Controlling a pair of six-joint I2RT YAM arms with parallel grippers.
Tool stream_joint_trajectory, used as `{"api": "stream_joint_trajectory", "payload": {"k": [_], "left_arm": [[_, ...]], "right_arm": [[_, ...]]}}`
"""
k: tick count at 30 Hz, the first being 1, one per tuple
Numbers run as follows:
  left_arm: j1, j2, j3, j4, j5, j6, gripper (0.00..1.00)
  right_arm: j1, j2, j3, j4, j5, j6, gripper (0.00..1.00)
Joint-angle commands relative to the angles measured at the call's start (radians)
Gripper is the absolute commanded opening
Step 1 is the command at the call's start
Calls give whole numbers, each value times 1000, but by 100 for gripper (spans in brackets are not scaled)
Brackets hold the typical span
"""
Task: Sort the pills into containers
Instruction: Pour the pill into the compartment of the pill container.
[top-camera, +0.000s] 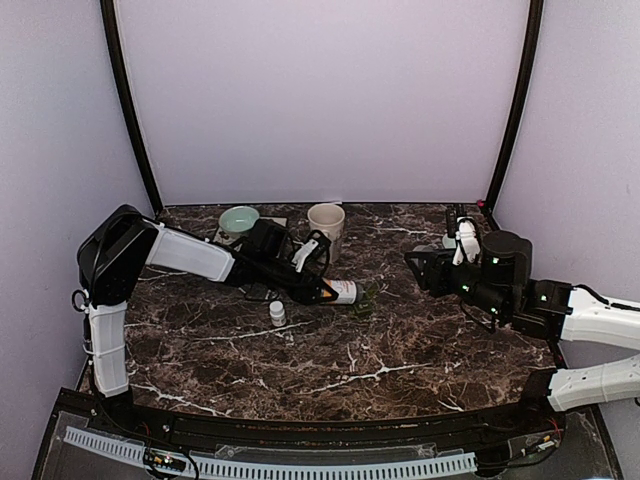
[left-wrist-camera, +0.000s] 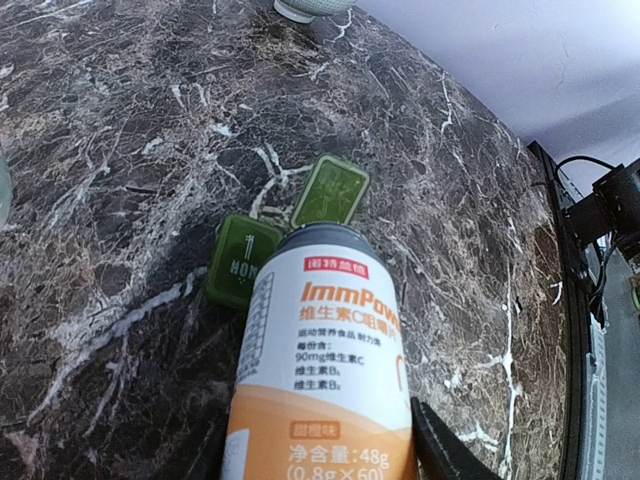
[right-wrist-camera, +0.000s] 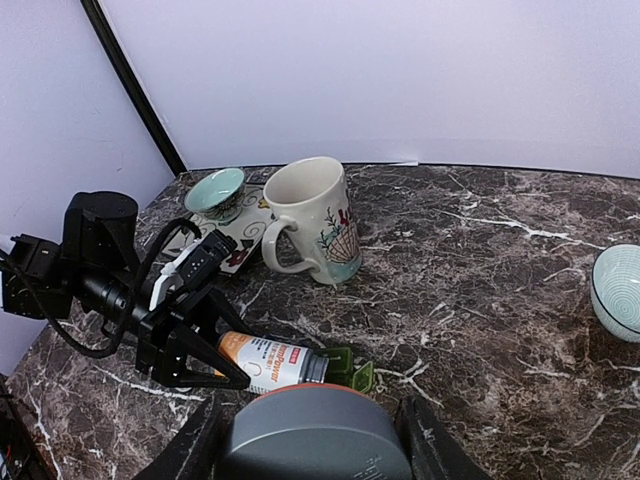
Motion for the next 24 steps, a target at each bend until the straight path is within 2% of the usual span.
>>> {"api": "stream_joint_trajectory", "payload": {"k": [1, 24], "left_arm": [[-8, -35, 28, -31, -23, 28, 0], [-17, -76, 47, -75, -55, 47, 0]], "right_arm": [[-10, -12, -3, 47, -5, 10, 13], [-10, 1, 5, 51, -15, 13, 13]]}}
